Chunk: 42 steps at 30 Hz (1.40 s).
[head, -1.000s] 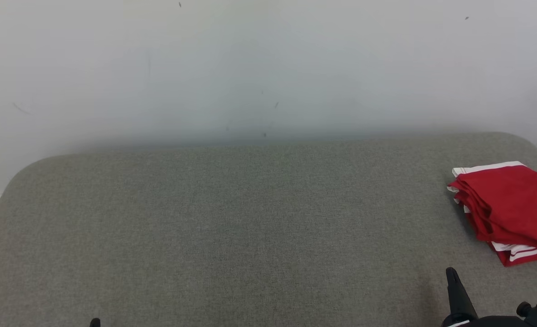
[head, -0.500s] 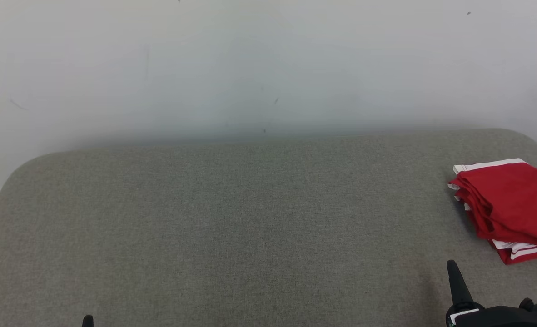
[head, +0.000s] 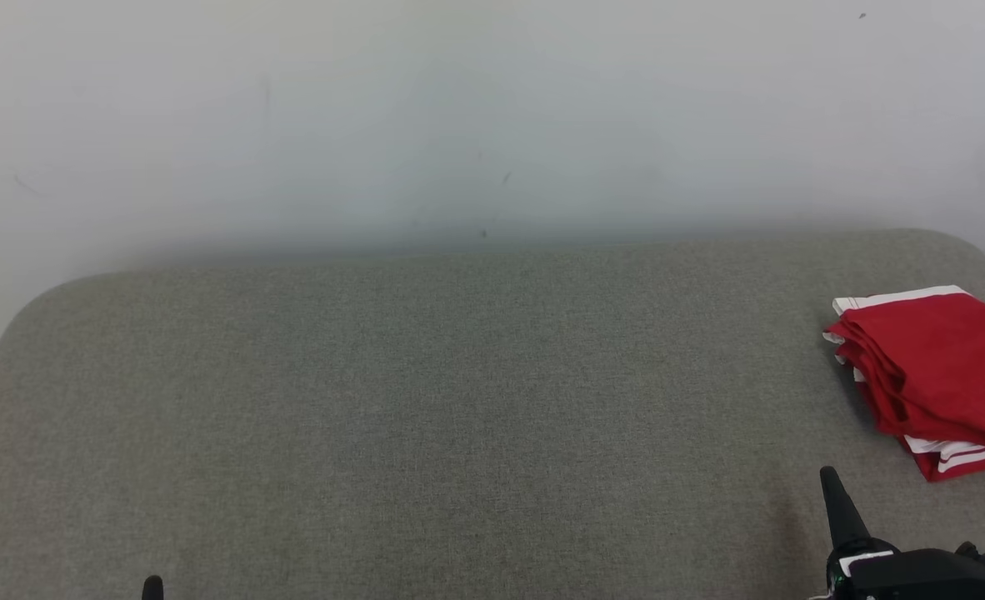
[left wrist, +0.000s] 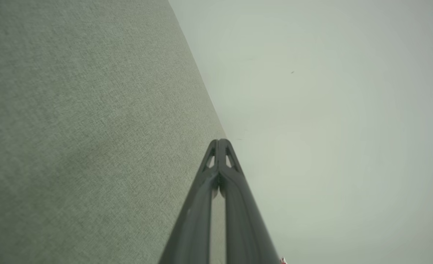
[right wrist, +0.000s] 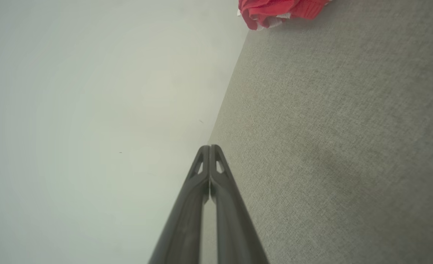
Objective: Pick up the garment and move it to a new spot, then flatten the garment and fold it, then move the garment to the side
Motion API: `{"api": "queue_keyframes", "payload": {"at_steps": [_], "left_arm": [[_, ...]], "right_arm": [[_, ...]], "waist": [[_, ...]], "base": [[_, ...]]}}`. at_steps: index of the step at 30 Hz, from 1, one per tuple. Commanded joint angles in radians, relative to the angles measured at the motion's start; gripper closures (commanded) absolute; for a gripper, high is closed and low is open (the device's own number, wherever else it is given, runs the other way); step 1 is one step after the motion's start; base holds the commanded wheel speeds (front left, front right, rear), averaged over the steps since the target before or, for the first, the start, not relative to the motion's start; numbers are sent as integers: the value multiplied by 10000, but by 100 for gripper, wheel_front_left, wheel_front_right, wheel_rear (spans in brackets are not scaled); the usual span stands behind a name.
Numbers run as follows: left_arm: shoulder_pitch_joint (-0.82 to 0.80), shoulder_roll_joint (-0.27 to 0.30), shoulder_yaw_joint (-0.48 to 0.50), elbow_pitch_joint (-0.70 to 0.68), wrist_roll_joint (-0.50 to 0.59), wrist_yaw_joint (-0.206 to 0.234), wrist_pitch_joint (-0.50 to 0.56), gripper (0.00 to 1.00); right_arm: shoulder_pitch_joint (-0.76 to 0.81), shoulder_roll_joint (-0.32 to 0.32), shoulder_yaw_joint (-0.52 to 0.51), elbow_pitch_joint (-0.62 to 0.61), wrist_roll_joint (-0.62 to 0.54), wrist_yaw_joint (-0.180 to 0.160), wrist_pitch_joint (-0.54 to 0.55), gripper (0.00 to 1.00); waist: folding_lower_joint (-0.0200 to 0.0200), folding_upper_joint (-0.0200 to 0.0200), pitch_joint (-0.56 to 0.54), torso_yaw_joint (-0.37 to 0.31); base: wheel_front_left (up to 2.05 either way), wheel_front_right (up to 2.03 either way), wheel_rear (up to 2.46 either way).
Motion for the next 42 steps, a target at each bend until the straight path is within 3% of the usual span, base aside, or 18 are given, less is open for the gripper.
{"api": "queue_keyframes", "payload": {"at_steps": [1,42], "left_arm": [[-184,86,80,-90,-308,11,72,100],[-345,97,415,-91,-3797,17,778,100]], "right_arm": [[-206,-27,-40,-28,316,2,77,100],[-891,-94,-181,381,4024,2,738,100]], "waist": [[0,-1,15,-1],[0,-1,366,-33]], "base": [[0,0,0],[0,0,0]]}}
